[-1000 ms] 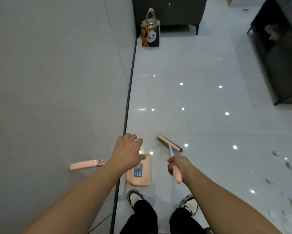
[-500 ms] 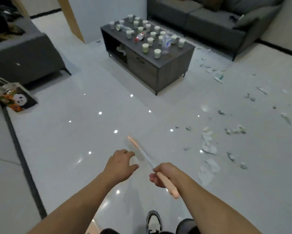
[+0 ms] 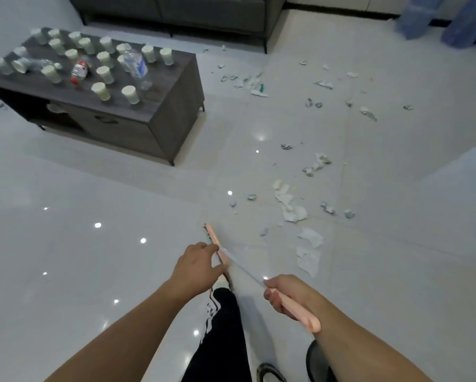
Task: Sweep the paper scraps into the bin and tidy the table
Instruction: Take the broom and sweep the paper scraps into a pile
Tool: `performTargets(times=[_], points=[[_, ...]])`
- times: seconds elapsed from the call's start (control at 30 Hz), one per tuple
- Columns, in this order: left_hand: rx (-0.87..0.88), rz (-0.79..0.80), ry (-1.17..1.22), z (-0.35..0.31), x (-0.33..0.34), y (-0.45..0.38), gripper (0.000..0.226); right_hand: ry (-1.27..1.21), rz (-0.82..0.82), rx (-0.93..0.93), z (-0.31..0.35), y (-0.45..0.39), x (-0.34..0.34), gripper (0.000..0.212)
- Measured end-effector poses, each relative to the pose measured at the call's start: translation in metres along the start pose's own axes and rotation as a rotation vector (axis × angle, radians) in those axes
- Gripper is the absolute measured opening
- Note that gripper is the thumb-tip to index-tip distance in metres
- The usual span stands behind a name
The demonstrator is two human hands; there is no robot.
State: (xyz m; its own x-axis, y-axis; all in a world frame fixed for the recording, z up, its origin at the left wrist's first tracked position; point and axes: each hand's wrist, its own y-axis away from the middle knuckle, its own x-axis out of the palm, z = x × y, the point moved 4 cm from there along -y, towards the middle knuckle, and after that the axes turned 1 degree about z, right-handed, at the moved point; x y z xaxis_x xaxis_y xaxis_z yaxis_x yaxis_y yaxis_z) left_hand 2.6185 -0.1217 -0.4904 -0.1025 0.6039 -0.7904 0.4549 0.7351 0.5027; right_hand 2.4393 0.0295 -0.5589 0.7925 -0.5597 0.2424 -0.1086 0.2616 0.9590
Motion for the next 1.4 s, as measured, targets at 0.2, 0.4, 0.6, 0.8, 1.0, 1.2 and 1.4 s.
performTargets(times=[0.2, 0.4, 0.6, 0.8, 1.0, 1.2, 1.4], points=[[0.036, 0.094, 0.002, 0.032, -0.041, -0.085, 0.053, 0.045, -0.35, -0.031, 0.075, -0.022, 0.004, 0.01], [0.051, 0.068, 0.041, 0.048, -0.086, -0.151, 0.053, 0.093, -0.463, -0.099, 0.14, -0.028, 0.055, 0.008], [0.048, 0.072, 0.067, 0.056, -0.105, -0.184, 0.051, -0.164, -0.089, -0.001, 0.189, -0.04, 0.114, 0.006], [0.02, 0.089, 0.016, 0.068, -0.123, -0.21, 0.051, -0.252, -0.007, 0.021, 0.222, -0.077, 0.143, 0.004], [0.014, 0.084, -0.007, 0.042, -0.158, -0.269, 0.051, -0.194, -0.209, -0.076, 0.29, -0.071, 0.121, 0.013], [0.044, 0.037, -0.04, -0.012, -0.216, -0.345, 0.051, -0.187, -0.345, -0.146, 0.372, -0.069, 0.11, 0.011], [0.092, 0.017, -0.049, -0.057, -0.272, -0.423, 0.052, -0.263, -0.355, -0.233, 0.476, -0.053, 0.097, 0.007]])
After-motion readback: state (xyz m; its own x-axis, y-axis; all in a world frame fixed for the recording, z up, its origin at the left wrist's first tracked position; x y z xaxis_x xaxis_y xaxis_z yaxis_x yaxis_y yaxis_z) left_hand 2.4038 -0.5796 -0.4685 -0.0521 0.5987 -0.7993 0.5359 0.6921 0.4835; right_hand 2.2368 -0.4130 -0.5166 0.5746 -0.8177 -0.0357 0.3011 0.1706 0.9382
